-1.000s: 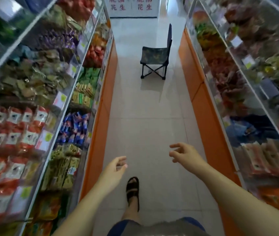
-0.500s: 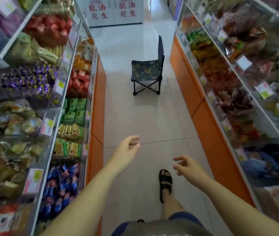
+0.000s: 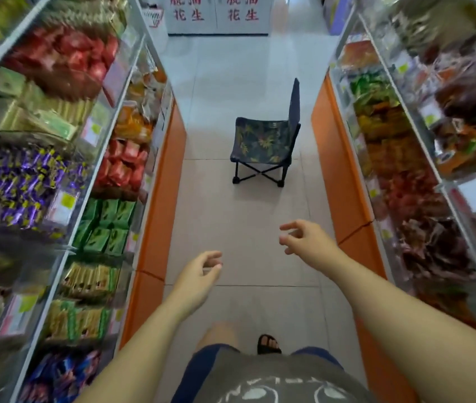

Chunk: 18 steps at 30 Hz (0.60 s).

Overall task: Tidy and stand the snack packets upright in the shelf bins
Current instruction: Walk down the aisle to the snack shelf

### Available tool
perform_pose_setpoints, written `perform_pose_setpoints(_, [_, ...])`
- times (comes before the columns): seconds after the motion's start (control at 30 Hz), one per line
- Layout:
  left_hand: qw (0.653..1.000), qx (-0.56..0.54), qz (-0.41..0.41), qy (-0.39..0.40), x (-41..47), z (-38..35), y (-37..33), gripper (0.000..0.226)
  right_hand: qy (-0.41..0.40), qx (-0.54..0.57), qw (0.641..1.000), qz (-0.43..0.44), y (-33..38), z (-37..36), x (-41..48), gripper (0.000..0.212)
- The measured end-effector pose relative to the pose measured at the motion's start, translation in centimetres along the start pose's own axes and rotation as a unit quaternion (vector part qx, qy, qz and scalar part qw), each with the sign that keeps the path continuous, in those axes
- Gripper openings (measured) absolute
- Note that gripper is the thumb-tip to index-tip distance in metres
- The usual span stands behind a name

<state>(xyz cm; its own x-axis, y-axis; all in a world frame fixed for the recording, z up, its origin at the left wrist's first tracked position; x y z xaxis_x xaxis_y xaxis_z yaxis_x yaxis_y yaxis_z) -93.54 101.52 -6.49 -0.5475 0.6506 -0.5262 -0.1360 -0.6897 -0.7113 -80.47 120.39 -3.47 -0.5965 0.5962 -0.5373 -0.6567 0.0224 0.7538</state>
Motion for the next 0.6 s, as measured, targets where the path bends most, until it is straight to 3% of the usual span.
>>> perform_pose_setpoints(0.17, [0.999, -0.017, 0.033, -0.022, 6.8, 4.2, 0.2, 0.028, 0.013, -0.012, 0.999, 0.027, 5.5, 0.2, 7.9, 0.026])
perform_pose_setpoints(0.33, [0.999, -0.005, 0.044, -0.012, 14.6, 9.3, -1.3, 0.027, 0.024, -0.027, 0.999, 0.000, 9.2, -0.1, 14.9, 0.027])
perform_pose_setpoints(0.6, [0.999, 0.025, -0.021, -0.001, 27.6, 15.3, -10.8, 0.031, 0.022, -0.040, 0.998, -0.034, 13.2, 1.9, 23.7, 0.026])
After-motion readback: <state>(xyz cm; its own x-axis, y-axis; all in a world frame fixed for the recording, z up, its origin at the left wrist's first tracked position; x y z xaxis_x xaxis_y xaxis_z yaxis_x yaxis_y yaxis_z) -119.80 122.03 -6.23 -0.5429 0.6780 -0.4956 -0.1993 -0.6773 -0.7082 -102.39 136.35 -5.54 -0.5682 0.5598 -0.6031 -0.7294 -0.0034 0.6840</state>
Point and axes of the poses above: each hand's wrist, its own x-axis towards the middle knuckle, its own z-axis out of the back of the hand, y = z × x, the point moved 7 cm from there along x, towards the middle knuckle, and after that the axes turned 6 degrees about x, right-handed, at the moved point
